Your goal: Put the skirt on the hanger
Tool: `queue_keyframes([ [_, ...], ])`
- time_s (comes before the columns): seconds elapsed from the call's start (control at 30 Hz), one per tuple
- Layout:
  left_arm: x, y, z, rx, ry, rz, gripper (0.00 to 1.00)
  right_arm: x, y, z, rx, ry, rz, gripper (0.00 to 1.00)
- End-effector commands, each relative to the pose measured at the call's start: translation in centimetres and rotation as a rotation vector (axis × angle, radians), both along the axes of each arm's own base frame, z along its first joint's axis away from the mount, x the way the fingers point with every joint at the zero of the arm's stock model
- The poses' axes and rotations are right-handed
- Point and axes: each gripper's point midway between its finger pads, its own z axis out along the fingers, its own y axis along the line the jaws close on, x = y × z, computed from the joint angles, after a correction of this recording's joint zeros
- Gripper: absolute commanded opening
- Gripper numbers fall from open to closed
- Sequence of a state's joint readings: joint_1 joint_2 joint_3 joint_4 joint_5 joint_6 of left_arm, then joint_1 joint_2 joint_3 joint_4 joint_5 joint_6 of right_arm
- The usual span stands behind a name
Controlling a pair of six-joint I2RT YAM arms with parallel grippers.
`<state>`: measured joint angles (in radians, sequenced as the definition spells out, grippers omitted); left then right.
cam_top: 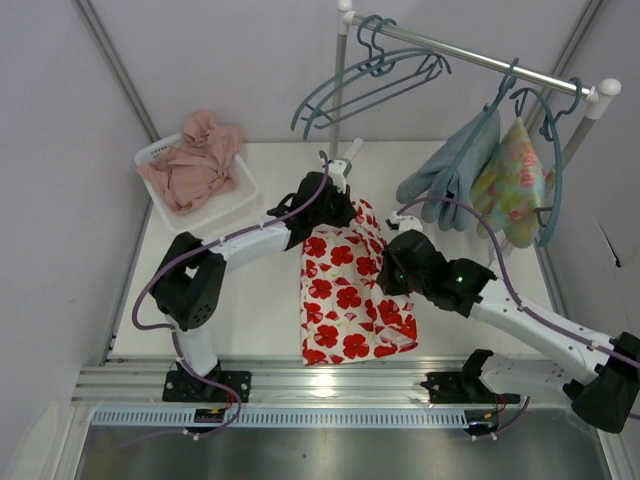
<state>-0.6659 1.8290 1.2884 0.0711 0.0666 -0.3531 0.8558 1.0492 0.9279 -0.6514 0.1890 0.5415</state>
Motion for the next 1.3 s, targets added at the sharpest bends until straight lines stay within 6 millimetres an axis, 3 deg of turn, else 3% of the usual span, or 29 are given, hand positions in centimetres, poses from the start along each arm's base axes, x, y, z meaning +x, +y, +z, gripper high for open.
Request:
queue_keyframes([
  [0.0, 4.7, 6.4, 2.8, 0.051, -0.179, 0.198, 0.00, -1.6, 1.2, 0.8, -0.008, 0.014, 0.042, 0.00],
  [0.13, 4.3, 8.2, 3.1, 0.041, -0.183, 0.213, 0.00, -2.2, 3.6, 0.5, -0.033, -0.019, 0.092, 0.00],
  [0.17, 3.7, 9.4, 2.9, 0.020, -0.178, 0.207, 0.00, -2.9, 4.9, -0.4, -0.104, -0.029, 0.131, 0.00],
  [0.23, 4.0, 10.2, 3.4, 0.002, -0.189, 0.217, 0.00, -2.7, 4.8, -0.2, -0.139, -0.047, 0.123, 0.00],
  [0.4, 2.6, 12.7, 1.9, 0.003, -0.162, 0.226, 0.00, -3.2, 6.7, -1.0, -0.178, -0.046, 0.165, 0.00],
  [0.57, 1.7, 14.8, 0.8, 0.008, -0.159, 0.266, 0.00, -4.5, 10.8, -0.8, -0.134, -0.032, 0.246, 0.00],
  [0.73, 0.4, 16.9, -0.9, 0.040, -0.144, 0.315, 0.00, -6.3, 12.5, -3.1, -0.221, 0.009, 0.343, 0.00],
  [0.9, -0.4, 19.0, -1.6, 0.015, -0.130, 0.362, 0.00, -8.1, 14.0, -3.8, -0.294, 0.025, 0.455, 0.00],
  [1.03, -1.4, 19.6, -2.7, 0.027, -0.125, 0.363, 0.00, -9.3, 14.9, -4.5, -0.315, 0.050, 0.505, 0.00],
  [1.1, -1.3, 19.9, -3.2, 0.049, -0.113, 0.368, 0.01, -10.2, 15.4, -5.1, -0.303, 0.086, 0.537, 0.12],
  [1.17, -1.1, 19.9, -3.5, 0.069, -0.097, 0.360, 0.14, -10.7, 16.1, -4.9, -0.271, 0.105, 0.555, 0.27],
  [1.2, -1.1, 19.7, -4.0, 0.078, -0.083, 0.350, 0.24, -11.3, 16.4, -4.7, -0.252, 0.123, 0.574, 0.49],
  [1.23, -1.2, 19.7, -4.3, 0.093, -0.069, 0.343, 0.45, -11.4, 16.8, -4.3, -0.225, 0.123, 0.580, 0.55],
  [1.27, -1.3, 19.8, -4.5, 0.102, -0.062, 0.340, 0.57, -11.8, 17.2, -3.8, -0.197, 0.133, 0.590, 0.69],
])
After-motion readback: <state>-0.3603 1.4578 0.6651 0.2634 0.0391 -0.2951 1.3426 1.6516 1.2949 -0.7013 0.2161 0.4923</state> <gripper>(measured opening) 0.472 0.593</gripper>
